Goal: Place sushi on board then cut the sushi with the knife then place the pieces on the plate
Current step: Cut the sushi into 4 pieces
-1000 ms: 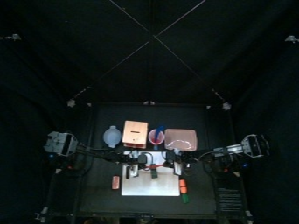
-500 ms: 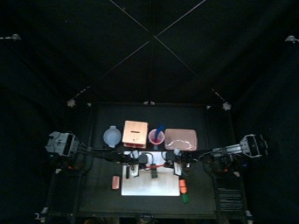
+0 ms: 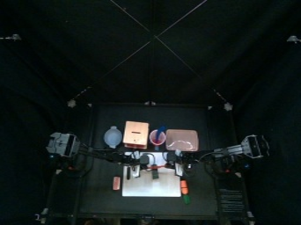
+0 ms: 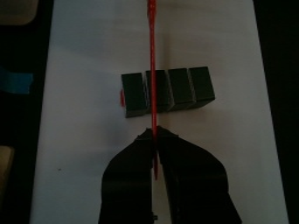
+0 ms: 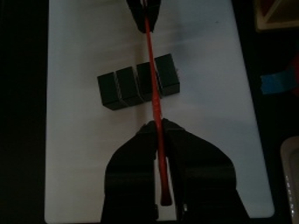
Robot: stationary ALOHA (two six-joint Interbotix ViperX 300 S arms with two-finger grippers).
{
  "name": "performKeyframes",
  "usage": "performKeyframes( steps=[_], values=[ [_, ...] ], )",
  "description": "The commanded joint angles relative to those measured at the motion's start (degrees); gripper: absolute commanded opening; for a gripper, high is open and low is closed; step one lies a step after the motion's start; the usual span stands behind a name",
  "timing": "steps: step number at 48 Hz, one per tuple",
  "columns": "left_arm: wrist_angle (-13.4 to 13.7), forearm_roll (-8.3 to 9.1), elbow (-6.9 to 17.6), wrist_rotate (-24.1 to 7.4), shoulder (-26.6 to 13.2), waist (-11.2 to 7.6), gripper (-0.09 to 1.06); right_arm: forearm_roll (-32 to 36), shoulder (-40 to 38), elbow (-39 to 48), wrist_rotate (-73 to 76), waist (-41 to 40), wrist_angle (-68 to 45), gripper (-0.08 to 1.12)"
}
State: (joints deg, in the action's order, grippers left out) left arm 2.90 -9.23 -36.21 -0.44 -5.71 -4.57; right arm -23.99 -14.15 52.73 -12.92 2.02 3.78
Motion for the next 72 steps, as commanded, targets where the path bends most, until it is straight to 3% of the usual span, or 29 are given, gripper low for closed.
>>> performKeyframes(
  steps=[1, 18, 72],
  values=[
    [-0.18, 0.18, 1.32, 0.00, 0.70, 0.18, 0.41, 0.18, -0.79, -0.62, 0.00, -0.35, -0.18, 0.37],
    [-0.18, 0.97, 1.32, -0.09, 0.97, 0.18, 0.41, 0.62, -1.32, -0.97, 0.00, -0.88, -0.18, 0.37],
    [-0.18, 0.97, 1.05, 0.09, -1.14, 0.53, 0.41, -0.88, 0.62, 1.76, 0.18, -1.14, 0.00, 0.36]
  ],
)
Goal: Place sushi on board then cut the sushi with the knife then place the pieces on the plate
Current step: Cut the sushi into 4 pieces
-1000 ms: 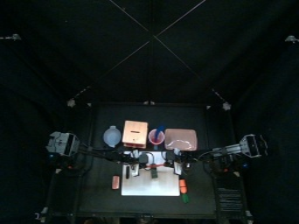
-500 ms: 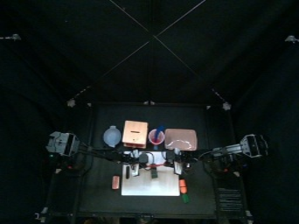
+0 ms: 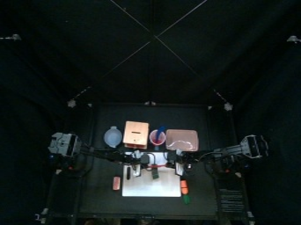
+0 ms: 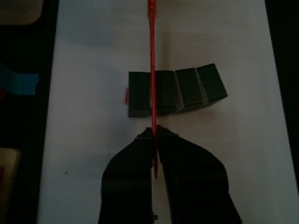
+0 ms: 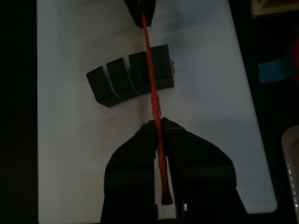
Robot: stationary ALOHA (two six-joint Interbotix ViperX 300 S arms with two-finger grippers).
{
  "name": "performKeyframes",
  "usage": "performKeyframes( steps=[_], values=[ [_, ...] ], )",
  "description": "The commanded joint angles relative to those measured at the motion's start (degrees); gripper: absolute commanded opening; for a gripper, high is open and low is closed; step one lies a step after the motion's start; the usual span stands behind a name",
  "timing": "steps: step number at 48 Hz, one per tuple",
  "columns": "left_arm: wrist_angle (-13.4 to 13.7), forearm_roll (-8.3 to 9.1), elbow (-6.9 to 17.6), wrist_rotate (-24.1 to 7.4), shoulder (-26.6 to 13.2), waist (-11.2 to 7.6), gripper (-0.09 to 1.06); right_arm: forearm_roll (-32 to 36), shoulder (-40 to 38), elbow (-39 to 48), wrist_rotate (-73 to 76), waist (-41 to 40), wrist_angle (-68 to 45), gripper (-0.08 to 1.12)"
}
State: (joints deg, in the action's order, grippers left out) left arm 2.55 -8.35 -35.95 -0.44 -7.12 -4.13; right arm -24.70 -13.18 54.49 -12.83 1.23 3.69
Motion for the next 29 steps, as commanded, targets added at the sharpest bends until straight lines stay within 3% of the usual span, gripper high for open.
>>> performKeyframes(
  steps=[1, 29],
  values=[
    [0.18, 0.09, 0.88, 0.09, 0.18, 0.18, 0.41, -0.18, -0.18, 0.09, 0.09, -0.35, 0.09, 0.36],
    [0.18, 0.44, 1.14, -0.09, -2.20, 2.37, 0.40, -1.93, 7.73, 0.18, 0.09, -0.53, -0.88, 0.36]
  ],
)
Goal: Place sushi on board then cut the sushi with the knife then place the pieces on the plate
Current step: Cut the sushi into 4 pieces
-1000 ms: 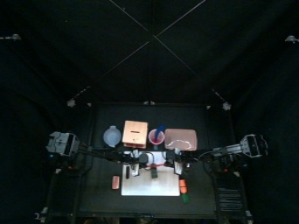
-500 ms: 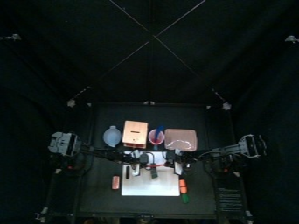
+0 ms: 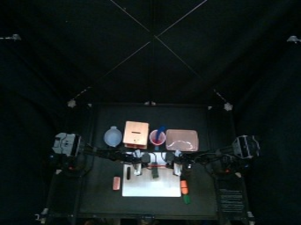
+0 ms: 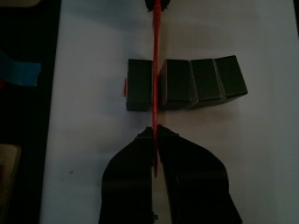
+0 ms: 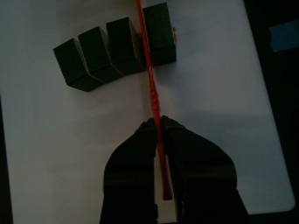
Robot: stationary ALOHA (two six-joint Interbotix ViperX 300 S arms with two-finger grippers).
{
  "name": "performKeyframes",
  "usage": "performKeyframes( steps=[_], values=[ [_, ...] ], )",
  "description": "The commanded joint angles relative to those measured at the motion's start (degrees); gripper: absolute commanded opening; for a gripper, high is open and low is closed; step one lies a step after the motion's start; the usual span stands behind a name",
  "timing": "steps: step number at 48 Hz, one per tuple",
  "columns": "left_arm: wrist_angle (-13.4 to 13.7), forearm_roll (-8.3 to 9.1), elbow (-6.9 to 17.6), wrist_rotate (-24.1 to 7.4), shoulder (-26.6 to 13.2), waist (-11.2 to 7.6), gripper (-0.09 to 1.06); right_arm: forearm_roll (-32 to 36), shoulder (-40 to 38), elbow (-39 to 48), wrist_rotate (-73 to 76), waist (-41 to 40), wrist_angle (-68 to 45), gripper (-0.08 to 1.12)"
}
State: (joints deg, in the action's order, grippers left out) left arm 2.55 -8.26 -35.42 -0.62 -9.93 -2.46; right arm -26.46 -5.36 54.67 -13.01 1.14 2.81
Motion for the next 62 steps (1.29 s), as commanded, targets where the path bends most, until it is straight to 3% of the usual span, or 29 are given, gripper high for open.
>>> performKeyframes(
  steps=[1, 16, 27, 42, 51, 62],
  values=[
    [0.18, 0.44, 0.62, 0.09, 0.62, 0.97, 0.40, -0.18, 0.00, -0.09, 0.26, -0.53, 0.00, 0.36],
    [0.18, 2.64, 0.97, 0.09, 0.79, 2.64, 0.40, 0.97, -0.88, -0.26, 0.18, -2.99, 0.00, 0.36],
    [0.53, 3.25, 1.05, 0.09, 3.25, 2.37, 0.40, 1.23, -4.39, -0.88, 0.18, -2.90, 2.11, 0.36],
    [3.08, 3.34, 1.05, 0.18, 8.09, 1.49, 0.40, 0.97, -13.01, -1.32, 0.18, -2.55, 6.68, 0.36],
    [2.99, 2.72, 1.14, 0.53, 7.03, -1.58, 0.40, 0.18, -14.50, -0.70, 0.26, -1.23, 6.68, 0.36],
    [3.16, -0.53, 1.58, 0.44, 5.19, -3.43, 0.40, -1.67, -13.36, -0.70, 0.26, 0.62, 6.68, 0.36]
  ],
)
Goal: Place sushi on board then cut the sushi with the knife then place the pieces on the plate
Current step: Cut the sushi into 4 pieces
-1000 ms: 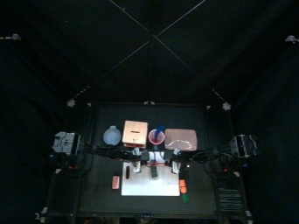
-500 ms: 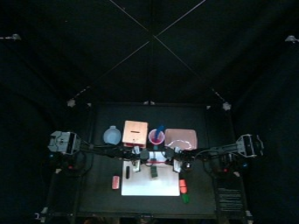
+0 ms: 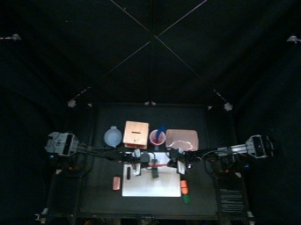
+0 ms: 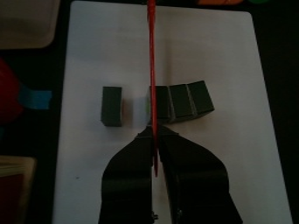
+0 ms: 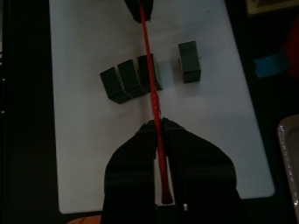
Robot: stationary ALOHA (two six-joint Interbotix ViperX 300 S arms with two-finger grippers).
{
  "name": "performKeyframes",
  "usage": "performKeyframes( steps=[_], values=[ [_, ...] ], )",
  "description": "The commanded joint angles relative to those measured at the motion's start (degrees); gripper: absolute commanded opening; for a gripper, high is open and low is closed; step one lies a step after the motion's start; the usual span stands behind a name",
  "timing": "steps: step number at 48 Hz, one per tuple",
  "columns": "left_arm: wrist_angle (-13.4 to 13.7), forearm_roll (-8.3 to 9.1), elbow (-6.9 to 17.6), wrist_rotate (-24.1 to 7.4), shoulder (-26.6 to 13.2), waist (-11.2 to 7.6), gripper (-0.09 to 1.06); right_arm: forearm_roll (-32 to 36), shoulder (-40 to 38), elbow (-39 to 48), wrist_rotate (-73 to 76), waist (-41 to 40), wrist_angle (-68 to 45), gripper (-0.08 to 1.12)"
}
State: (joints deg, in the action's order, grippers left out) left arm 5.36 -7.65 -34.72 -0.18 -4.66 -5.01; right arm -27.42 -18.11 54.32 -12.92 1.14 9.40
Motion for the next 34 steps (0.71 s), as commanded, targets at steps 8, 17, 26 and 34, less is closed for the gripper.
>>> performKeyframes(
  steps=[8, 17, 26, 34],
  values=[
    [0.35, -2.46, 1.23, -0.09, -0.88, -1.67, 0.40, -1.67, 0.00, -0.35, 0.18, 1.41, 0.09, 0.36],
    [0.35, -2.72, 1.23, 0.00, -1.32, -2.11, 0.40, -2.37, 0.18, -0.35, 0.18, 1.67, -0.26, 0.36],
    [0.53, -3.69, 1.14, 0.00, -1.85, -2.46, 0.40, -2.55, 0.53, -0.35, 0.18, 1.76, -0.26, 0.36],
    [0.53, -3.96, 1.05, -0.09, -2.11, -2.46, 0.40, -2.46, 1.05, -0.35, 0.09, 1.76, -0.44, 0.36]
  ],
)
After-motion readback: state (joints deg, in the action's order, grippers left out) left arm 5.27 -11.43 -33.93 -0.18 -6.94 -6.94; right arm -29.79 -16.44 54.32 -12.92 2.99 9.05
